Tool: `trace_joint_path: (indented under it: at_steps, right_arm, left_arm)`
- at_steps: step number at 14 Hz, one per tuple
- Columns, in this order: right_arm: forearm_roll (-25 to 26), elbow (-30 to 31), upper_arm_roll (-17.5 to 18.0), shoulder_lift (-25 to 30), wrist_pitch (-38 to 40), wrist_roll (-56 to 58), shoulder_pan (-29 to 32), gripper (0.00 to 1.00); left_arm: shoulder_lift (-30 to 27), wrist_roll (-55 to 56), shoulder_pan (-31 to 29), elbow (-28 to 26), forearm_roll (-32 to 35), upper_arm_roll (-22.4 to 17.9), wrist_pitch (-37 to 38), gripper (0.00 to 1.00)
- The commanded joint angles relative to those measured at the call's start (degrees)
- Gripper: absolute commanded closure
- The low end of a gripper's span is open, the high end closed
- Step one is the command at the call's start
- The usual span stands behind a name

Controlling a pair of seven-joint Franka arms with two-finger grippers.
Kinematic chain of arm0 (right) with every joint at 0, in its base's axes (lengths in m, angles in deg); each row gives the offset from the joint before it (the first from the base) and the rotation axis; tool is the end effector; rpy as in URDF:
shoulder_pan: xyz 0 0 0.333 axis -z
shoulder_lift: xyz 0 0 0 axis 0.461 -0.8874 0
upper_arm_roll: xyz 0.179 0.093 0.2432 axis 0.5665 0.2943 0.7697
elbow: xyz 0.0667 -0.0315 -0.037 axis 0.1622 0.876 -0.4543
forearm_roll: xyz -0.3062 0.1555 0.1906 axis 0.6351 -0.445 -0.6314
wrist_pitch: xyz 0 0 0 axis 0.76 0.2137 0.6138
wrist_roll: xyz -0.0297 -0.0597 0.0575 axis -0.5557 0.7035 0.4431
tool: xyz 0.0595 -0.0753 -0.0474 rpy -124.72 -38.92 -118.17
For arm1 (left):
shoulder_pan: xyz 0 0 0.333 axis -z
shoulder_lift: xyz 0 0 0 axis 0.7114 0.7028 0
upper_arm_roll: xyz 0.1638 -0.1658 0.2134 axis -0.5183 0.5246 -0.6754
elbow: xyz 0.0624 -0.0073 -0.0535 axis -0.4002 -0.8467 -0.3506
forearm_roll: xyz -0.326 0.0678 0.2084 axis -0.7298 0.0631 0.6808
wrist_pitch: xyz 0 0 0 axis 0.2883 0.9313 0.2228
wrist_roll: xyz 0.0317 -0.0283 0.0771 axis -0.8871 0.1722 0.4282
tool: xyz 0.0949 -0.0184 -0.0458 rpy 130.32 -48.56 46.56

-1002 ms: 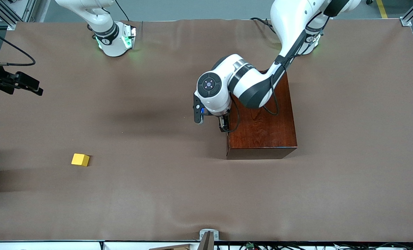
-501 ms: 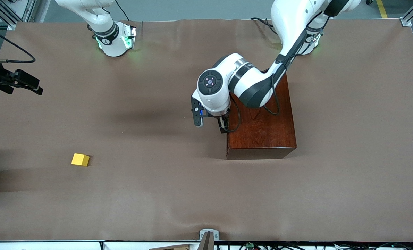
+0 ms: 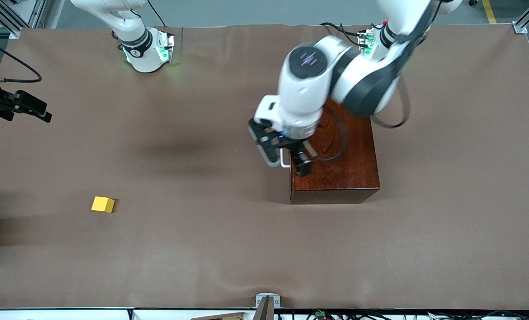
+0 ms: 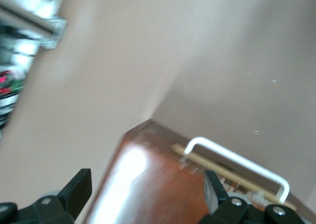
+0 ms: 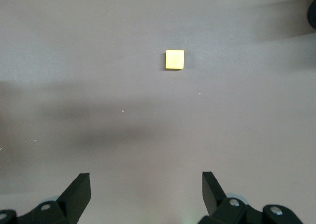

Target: Open drawer, take yellow block, close drawer

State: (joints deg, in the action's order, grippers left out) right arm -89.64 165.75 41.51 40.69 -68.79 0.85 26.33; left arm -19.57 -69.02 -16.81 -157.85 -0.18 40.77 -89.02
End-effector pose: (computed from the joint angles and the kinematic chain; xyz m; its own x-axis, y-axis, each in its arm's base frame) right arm 0.5444 -0.0235 0.6255 0.9969 -0.0719 -0.0335 -0.0728 -0.9970 -0.0257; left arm 0.5719 -0.4299 0.5113 0.4558 -0.8820 0.1199 -0.8725 -0.4694 -0.1358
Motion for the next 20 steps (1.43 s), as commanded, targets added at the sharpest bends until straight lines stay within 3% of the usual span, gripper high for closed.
trace_joint_path:
  at_steps: [1,7,12,17,20]
  right_arm:
    - [-0.3,-1.4,-0.1,-0.4,0.4,0.2,0.6,0.00]
    - [-0.3,-1.4,-0.1,-0.5,0.5,0.0,0.5,0.00]
    - [-0.3,-1.4,-0.1,-0.5,0.5,0.0,0.5,0.00]
    - [-0.3,-1.4,-0.1,-0.5,0.5,0.0,0.5,0.00]
    - [-0.3,-1.4,-0.1,-0.5,0.5,0.0,0.5,0.00]
  left_arm:
    - [-6.7,0.7,-6.0,-2.2,1.4,0.4,5.4,0.00]
    - [-13.0,-0.1,-19.1,-2.8,0.4,0.8,10.6,0.00]
    - [-16.1,0.6,-21.1,-2.7,0.2,0.3,23.2,0.00]
    - [-16.6,1.0,-28.4,-3.4,0.1,0.2,25.3,0.00]
    - [-16.6,11.2,-26.4,-3.5,-8.2,-7.2,24.8,0.00]
